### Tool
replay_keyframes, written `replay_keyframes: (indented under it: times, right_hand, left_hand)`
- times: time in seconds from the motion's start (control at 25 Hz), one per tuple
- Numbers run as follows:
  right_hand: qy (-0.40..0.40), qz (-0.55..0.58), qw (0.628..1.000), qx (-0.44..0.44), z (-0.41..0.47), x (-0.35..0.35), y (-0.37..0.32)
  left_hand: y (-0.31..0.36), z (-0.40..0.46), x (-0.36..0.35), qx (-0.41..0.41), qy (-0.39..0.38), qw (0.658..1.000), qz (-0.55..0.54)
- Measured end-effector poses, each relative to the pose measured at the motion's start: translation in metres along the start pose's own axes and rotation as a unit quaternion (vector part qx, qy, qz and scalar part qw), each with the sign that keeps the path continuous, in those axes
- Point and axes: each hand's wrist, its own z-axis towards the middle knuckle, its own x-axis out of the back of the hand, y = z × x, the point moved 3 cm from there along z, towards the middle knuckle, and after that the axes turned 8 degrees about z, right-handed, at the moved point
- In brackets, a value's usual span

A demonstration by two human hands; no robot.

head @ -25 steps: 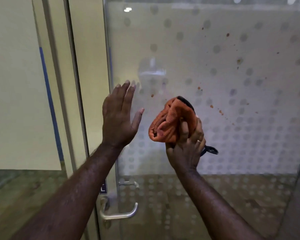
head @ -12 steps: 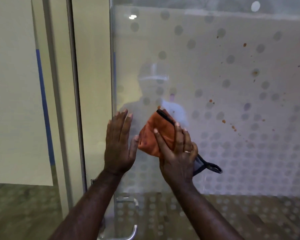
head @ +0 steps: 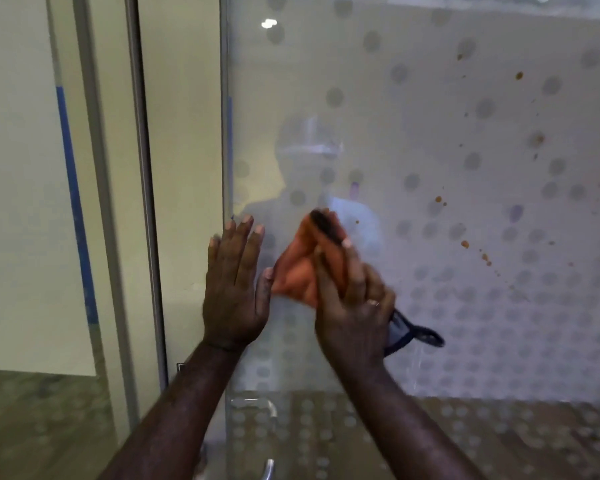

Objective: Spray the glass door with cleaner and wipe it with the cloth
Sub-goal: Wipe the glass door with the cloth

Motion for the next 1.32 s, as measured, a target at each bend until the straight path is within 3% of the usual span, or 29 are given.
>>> replay_keyframes:
  times: [0.16, 0.28, 0.36, 0.48, 0.56, 0.72, 0.8, 0.92, 1.08, 1.2, 1.32]
  right_hand:
    - [0.043, -0.01, 0.987, -0.154, 0.024, 0.017, 0.047]
    - [0.021, -0.02, 0.981, -0.193, -0.018, 0.017, 0.045]
    - [0.003, -0.01, 0.99, -0.137, -0.031, 0.01, 0.025]
    - [-0.024, 0.017, 0.999, 0.013, 0.011, 0.002, -0.004]
    - [-0.008, 0.015, 1.0, 0.026, 0.06, 0.007, 0.002]
    - [0.034, 0.021, 0.976, -0.214, 0.08, 0.027, 0.051]
    - [0.047, 0.008, 0.96, -0.274, 0.047, 0.027, 0.046]
    - [0.012, 0.005, 0.983, -0.182, 0.026, 0.007, 0.004]
    - [0.006, 0.018, 0.997, -0.078, 0.092, 0.008, 0.001]
    - [0.029, -0.021, 0.983, -0.179, 0.119, 0.031, 0.058]
    - [0.071, -0.005, 0.949, -0.309, 0.077, 0.04, 0.082]
  left_hand:
    - [0.002, -0.002, -0.005, -0.017, -0.018, 0.997, 0.074]
    - [0.002, -0.002, -0.007, -0.019, -0.025, 0.995, 0.094]
    - [0.001, -0.003, -0.007, -0.017, -0.026, 0.994, 0.101]
    - [0.001, -0.003, -0.007, -0.007, -0.024, 0.995, 0.099]
    - [0.002, -0.003, -0.006, -0.002, -0.018, 0.995, 0.098]
    - [0.002, -0.002, -0.005, 0.01, -0.018, 0.997, 0.072]
    - [0.001, -0.002, -0.005, 0.011, -0.016, 0.998, 0.065]
    - [0.0, -0.003, -0.005, 0.011, -0.005, 0.999, 0.053]
    - [-0.001, -0.003, -0.004, 0.008, -0.004, 0.999, 0.041]
    - [0.0, -0.002, -0.003, 0.002, 0.001, 1.0, 0.026]
    - [0.002, -0.002, -0.002, 0.005, 0.001, 1.0, 0.017]
